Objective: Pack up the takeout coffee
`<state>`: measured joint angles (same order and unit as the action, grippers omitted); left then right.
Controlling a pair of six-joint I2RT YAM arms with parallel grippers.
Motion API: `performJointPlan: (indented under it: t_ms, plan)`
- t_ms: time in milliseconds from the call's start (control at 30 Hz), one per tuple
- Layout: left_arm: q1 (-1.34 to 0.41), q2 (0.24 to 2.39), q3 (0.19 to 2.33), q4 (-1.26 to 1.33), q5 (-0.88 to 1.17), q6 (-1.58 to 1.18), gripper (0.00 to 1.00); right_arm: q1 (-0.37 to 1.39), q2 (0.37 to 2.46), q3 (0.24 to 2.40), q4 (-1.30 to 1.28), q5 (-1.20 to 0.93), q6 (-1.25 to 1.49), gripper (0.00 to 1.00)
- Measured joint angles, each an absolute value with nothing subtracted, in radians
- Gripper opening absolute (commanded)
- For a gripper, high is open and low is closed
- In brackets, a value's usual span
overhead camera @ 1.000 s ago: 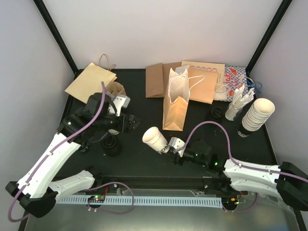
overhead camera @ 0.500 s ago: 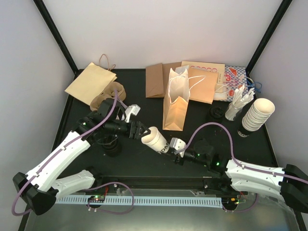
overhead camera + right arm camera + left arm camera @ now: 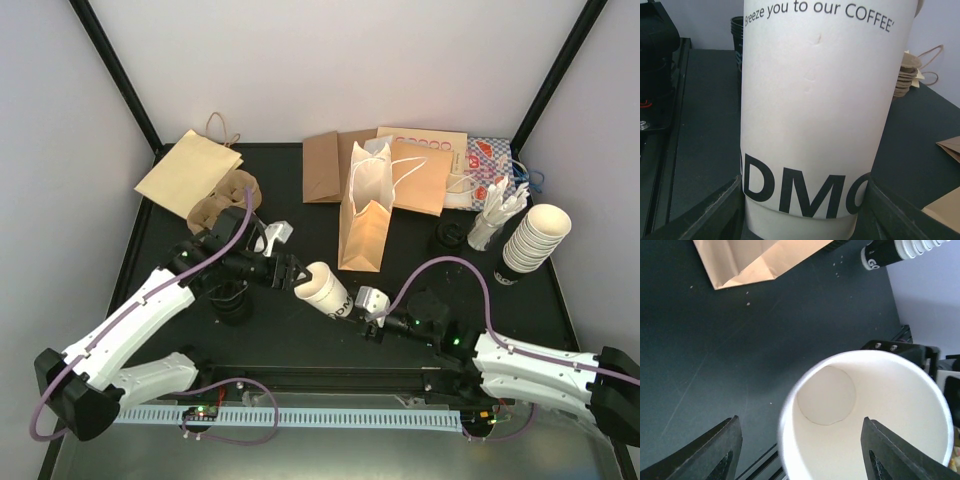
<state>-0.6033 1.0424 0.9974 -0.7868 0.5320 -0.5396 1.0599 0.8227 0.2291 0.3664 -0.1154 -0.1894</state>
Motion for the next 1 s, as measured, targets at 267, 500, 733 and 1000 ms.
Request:
performJointPlan:
  t_ms: [267, 500, 733, 1000]
  plan:
    - [-0.603, 1.062, 0.953, -0.776, 0.567, -0.555, 0.40, 1.060, 0.817, 0.230, 0.367, -0.115, -0.204, 0.64]
    - [-0.603, 1.063, 0.925, -0.750, 0.613, -0.561, 0.02, 1.060, 0.846, 0.241, 0.370, -0.100, -0.205, 0.70]
    - [-0.596, 1.063, 0.925, -0.747, 0.607, -0.553, 0.02, 1.061, 0.865, 0.249, 0.380, -0.081, -0.197, 1.00]
    - [-0.634, 1.060, 0.925, -0.752, 0.509, -0.550, 0.01, 1.061, 0.848, 0.248, 0.374, -0.045, -0.154, 1.00]
